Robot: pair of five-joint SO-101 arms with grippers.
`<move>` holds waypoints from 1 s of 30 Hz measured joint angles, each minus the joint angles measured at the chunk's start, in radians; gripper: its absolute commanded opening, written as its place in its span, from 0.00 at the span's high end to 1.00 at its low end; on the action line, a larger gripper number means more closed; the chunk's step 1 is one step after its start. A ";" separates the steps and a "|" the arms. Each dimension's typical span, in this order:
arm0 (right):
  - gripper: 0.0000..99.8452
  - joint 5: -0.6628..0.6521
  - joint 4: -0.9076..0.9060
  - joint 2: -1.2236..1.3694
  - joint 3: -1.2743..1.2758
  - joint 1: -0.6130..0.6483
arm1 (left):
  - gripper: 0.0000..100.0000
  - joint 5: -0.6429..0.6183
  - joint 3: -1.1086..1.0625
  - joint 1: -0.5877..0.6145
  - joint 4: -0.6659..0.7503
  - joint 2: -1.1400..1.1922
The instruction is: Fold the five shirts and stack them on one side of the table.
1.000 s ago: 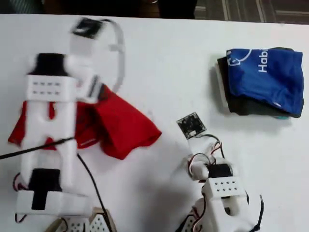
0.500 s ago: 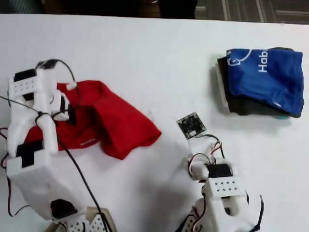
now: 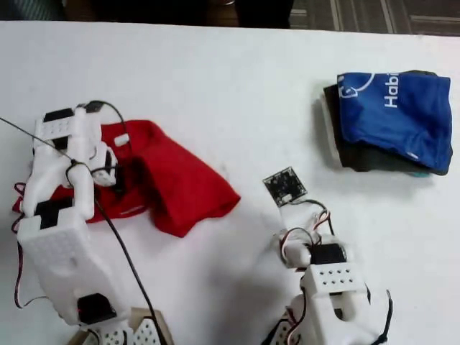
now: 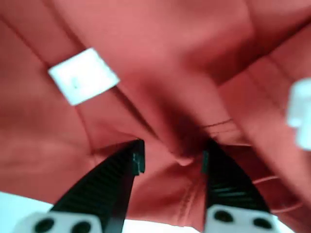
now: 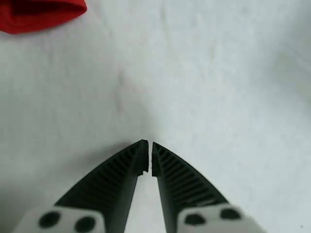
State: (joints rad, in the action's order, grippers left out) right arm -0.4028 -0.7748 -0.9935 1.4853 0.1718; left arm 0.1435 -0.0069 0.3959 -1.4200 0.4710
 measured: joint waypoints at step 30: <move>0.98 0.006 0.000 0.000 -0.029 0.000 | 0.97 0.021 0.226 -0.025 -0.318 -0.695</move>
State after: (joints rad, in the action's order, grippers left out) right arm -0.3966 -0.7748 -0.9935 1.4561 0.1718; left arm 0.1649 0.2186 0.3713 -1.7377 -0.2240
